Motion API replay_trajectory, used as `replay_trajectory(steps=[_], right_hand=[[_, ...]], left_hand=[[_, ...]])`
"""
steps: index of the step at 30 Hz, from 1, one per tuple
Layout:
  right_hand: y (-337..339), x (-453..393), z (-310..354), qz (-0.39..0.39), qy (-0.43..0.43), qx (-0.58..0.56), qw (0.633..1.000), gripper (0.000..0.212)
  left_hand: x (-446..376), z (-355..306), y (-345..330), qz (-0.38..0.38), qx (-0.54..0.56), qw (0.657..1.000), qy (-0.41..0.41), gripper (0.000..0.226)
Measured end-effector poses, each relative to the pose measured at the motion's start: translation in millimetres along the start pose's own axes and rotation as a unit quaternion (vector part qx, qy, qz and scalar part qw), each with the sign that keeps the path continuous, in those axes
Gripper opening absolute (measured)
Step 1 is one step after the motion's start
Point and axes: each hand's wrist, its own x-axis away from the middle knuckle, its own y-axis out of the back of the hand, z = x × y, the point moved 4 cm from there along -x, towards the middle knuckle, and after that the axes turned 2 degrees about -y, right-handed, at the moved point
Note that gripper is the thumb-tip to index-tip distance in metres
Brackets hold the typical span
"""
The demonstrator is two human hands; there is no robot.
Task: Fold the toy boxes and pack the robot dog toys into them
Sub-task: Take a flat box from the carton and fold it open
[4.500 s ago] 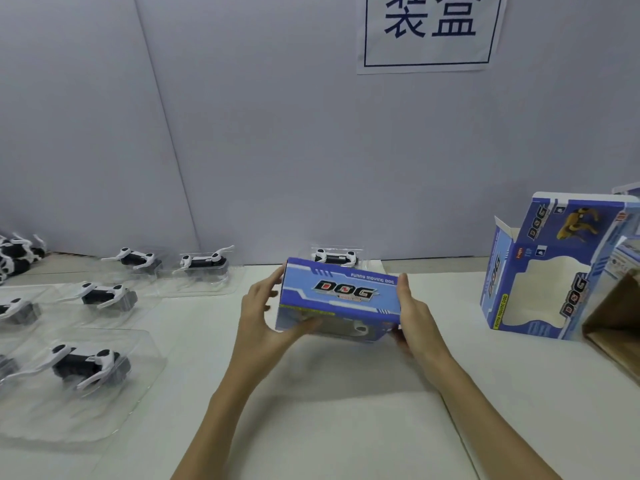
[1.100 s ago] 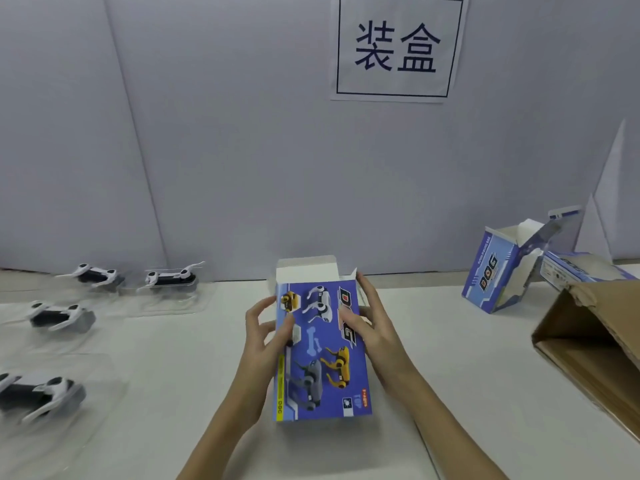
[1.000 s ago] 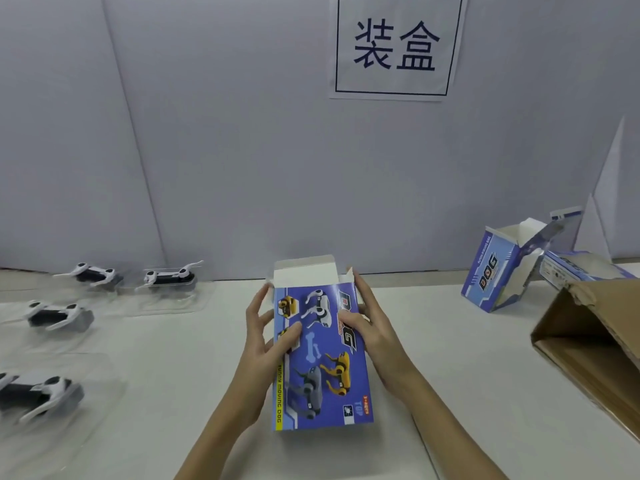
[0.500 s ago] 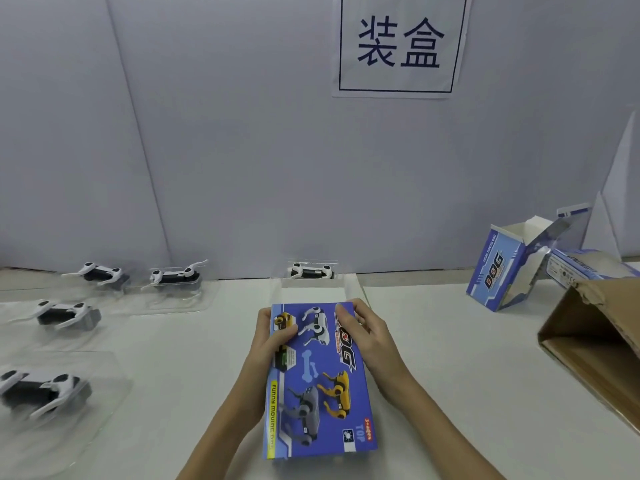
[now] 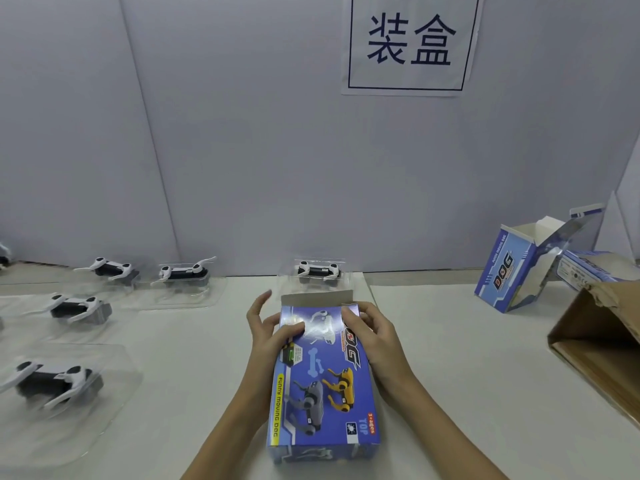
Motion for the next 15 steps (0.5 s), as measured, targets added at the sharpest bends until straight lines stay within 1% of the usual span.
replay_trajectory(steps=[1, 2, 3, 4, 5, 6, 7, 8, 9, 11, 12, 13, 15], right_hand=[[-0.9, 0.4, 0.5, -0.007, -0.003, -0.012, 1.0, 0.03], [-0.8, -0.1, 0.7, -0.013, -0.004, -0.018, 1.0, 0.034], [-0.6, -0.3, 1.6, -0.014, -0.001, -0.014, 1.0, 0.038], [0.0, -1.1, 2.7, -0.01, 0.005, 0.003, 1.0, 0.039], [0.3, -1.1, 4.7, -0.001, 0.013, 0.023, 1.0, 0.035], [-0.2, -0.6, 6.5, 0.013, 0.017, 0.034, 0.999, 0.027], [-1.7, 0.7, 8.1, 0.027, 0.012, 0.028, 0.999, 0.021], [-2.7, 1.6, 8.3, 0.035, 0.003, 0.017, 0.999, 0.023], [-3.9, 2.0, 7.4, 0.037, -0.008, 0.009, 0.999, 0.03], [-6.9, 1.9, 2.8, 0.046, -0.033, 0.009, 0.998, 0.046], [-8.2, 1.2, 0.5, 0.052, -0.043, 0.008, 0.998, 0.045], [-8.9, 0.8, -0.9, 0.055, -0.05, 0.003, 0.997, 0.036], [-8.0, -0.6, -2.2, 0.057, -0.056, -0.007, 0.997, 0.019]], left_hand=[[1.2, -1.5, -1.4, 0.007, -0.014, 1.0, -0.008, 0.046], [3.5, -1.9, -3.2, 0.025, -0.027, 0.999, -0.008, 0.039], [5.3, -3.5, -4.5, 0.043, -0.038, 0.998, -0.008, 0.031], [5.9, -6.1, -5.6, 0.052, -0.039, 0.998, -0.006, 0.03], [6.3, -7.5, -6.6, 0.054, -0.047, 0.997, -0.005, 0.032], [5.2, -8.8, -8.4, 0.052, -0.06, 0.997, -0.001, 0.033], [3.4, -10.5, -9.5, 0.053, -0.082, 0.995, -0.007, 0.033], [0.0, -10.7, -10.3, 0.057, -0.108, 0.992, -0.017, 0.032], [-5.6, -7.5, -8.8, 0.057, -0.14, 0.988, -0.024, 0.034], [-13.4, -1.5, -4.2, 0.071, -0.124, 0.989, -0.025, 0.047], [-18.0, 4.5, -2.3, 0.075, -0.069, 0.995, 0.014, 0.047], [-19.5, 5.1, -0.3, 0.05, -0.028, 0.997, 0.053, 0.044], [-11.4, 9.8, 1.2, 0.06, -0.062, 0.994, 0.069, 0.03]])
